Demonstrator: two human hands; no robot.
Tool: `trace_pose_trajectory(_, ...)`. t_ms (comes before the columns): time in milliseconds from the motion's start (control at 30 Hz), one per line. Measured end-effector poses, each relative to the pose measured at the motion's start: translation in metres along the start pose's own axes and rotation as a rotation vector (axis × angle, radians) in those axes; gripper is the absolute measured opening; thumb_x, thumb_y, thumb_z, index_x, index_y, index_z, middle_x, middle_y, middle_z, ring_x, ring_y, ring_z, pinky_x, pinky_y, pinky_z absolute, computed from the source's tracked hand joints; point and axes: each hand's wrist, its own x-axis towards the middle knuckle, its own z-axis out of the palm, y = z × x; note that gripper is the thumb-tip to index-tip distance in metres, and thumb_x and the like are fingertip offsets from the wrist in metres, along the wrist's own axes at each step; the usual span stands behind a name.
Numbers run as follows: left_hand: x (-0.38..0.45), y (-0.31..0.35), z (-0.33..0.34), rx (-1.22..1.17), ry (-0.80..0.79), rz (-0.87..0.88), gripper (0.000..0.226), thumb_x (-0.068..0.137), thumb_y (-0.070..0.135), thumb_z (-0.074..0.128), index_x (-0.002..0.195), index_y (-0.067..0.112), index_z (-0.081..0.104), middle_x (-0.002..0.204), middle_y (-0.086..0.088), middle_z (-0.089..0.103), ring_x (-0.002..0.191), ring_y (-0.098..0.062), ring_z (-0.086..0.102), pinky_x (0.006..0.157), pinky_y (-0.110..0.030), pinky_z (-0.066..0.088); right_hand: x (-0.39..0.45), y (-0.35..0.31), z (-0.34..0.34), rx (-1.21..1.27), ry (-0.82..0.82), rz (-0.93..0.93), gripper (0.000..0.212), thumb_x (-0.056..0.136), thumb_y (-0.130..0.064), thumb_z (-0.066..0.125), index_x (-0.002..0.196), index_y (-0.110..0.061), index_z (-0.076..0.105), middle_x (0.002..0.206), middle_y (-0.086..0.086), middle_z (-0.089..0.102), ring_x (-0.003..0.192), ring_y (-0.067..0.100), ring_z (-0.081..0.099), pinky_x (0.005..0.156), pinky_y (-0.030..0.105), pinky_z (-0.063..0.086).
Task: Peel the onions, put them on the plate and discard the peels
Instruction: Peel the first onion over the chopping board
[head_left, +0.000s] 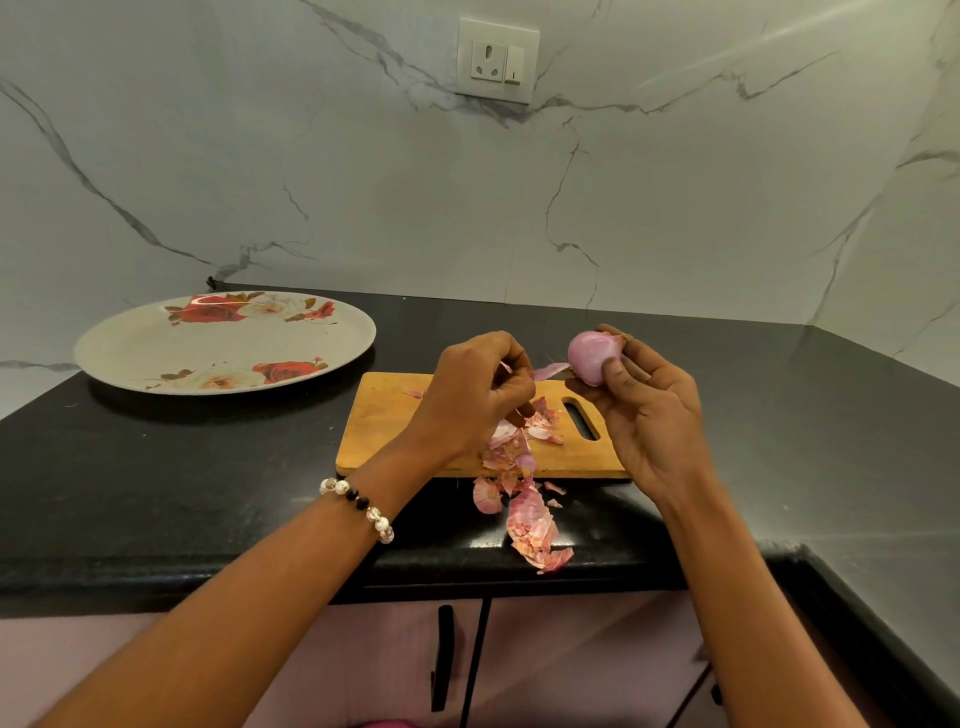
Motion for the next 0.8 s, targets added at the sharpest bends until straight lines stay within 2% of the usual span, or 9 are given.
trace_pose_trajectory(100, 0.0011, -0.0022, 0.0026, 0.110, -0.057, 0.105, 0.002, 0.087, 0.005, 0.058, 0.086, 0.006, 0.058, 0.078, 0.001, 0.059, 0.068, -0.013, 0.063, 0.061, -0.025, 0.053, 0.0003, 0.0009, 0.0008, -0.010, 0.054, 0.044, 0.023, 0.086, -0.005, 0.060, 0.108, -0.004, 0.063, 0.107, 0.012, 0.069, 0.094, 0.023, 0.072, 0.076, 0.031, 0.062)
trace_pose_trajectory(133, 0.0015, -0.0027, 0.0032, 0.143, -0.073, 0.132, 0.001, 0.086, 0.006, 0.059, 0.087, 0.006, 0.058, 0.078, 0.002, 0.057, 0.068, -0.011, 0.059, 0.062, -0.023, 0.050, 0.0002, 0.0016, 0.0014, -0.021, 0.073, 0.058, 0.018, 0.092, 0.001, 0.053, 0.107, -0.004, 0.063, 0.107, 0.013, 0.068, 0.094, 0.024, 0.071, 0.076, 0.031, 0.062)
trace_pose_trajectory(200, 0.0018, -0.0032, 0.0040, 0.182, -0.109, 0.174, 0.002, 0.085, 0.007, 0.059, 0.086, 0.007, 0.057, 0.078, 0.006, 0.052, 0.067, -0.007, 0.050, 0.062, -0.018, 0.043, 0.0004, 0.0026, 0.0023, -0.049, 0.100, 0.079, 0.020, 0.098, 0.005, 0.046, 0.105, -0.004, 0.062, 0.105, 0.013, 0.068, 0.095, 0.026, 0.069, 0.076, 0.031, 0.062)
trace_pose_trajectory(333, 0.0014, -0.0033, 0.0054, 0.205, -0.153, 0.209, 0.007, 0.086, 0.005, 0.056, 0.085, 0.010, 0.052, 0.079, 0.004, 0.049, 0.065, -0.005, 0.045, 0.062, -0.009, 0.038, 0.0011, 0.0056, 0.0026, -0.105, 0.114, 0.082, 0.019, 0.099, 0.003, 0.047, 0.109, -0.005, 0.060, 0.107, 0.011, 0.067, 0.095, 0.024, 0.069, 0.077, 0.030, 0.062)
trace_pose_trajectory(467, 0.0005, -0.0061, 0.0067, 0.220, -0.081, 0.225, 0.004, 0.088, 0.012, 0.057, 0.085, 0.009, 0.056, 0.080, 0.005, 0.051, 0.065, -0.003, 0.047, 0.060, -0.009, 0.038, 0.0000, 0.0080, 0.0000, -0.217, 0.049, 0.025, 0.023, 0.098, 0.001, 0.050, 0.112, -0.013, 0.062, 0.115, 0.010, 0.067, 0.104, 0.024, 0.068, 0.086, 0.032, 0.060)
trace_pose_trajectory(567, 0.0004, -0.0050, 0.0045, 0.185, 0.027, 0.209, 0.022, 0.092, 0.028, 0.060, 0.090, 0.007, 0.062, 0.083, 0.005, 0.056, 0.065, -0.001, 0.053, 0.061, -0.008, 0.042, -0.0006, 0.0069, -0.0017, -0.270, -0.004, 0.006, 0.031, 0.098, 0.005, 0.049, 0.114, -0.017, 0.064, 0.125, 0.012, 0.063, 0.113, 0.027, 0.065, 0.096, 0.040, 0.056)
trace_pose_trajectory(700, -0.0005, 0.0026, 0.0017, 0.138, -0.009, 0.130, 0.058, 0.079, 0.059, 0.054, 0.103, 0.008, 0.067, 0.089, 0.006, 0.064, 0.068, -0.003, 0.060, 0.065, -0.010, 0.049, -0.0009, 0.0081, -0.0030, -0.330, -0.057, -0.002, 0.035, 0.097, 0.005, 0.051, 0.120, -0.017, 0.063, 0.134, 0.015, 0.058, 0.125, 0.032, 0.057, 0.103, 0.046, 0.051)
trace_pose_trajectory(733, -0.0006, 0.0017, 0.0019, 0.146, -0.017, 0.124, 0.057, 0.077, 0.059, 0.059, 0.103, 0.009, 0.068, 0.088, 0.005, 0.066, 0.068, -0.004, 0.061, 0.066, -0.012, 0.050, -0.0013, 0.0080, -0.0030, -0.332, -0.064, -0.005, 0.035, 0.096, 0.005, 0.051, 0.120, -0.017, 0.063, 0.134, 0.014, 0.058, 0.126, 0.032, 0.057, 0.103, 0.046, 0.051)
trace_pose_trajectory(800, 0.0002, -0.0026, 0.0022, 0.180, -0.014, 0.132, 0.043, 0.078, 0.044, 0.072, 0.101, 0.008, 0.070, 0.088, 0.002, 0.069, 0.068, -0.005, 0.061, 0.067, -0.013, 0.051, -0.0022, 0.0074, -0.0031, -0.314, -0.084, -0.009, 0.035, 0.096, 0.006, 0.052, 0.120, -0.017, 0.063, 0.133, 0.013, 0.060, 0.125, 0.031, 0.058, 0.102, 0.046, 0.051)
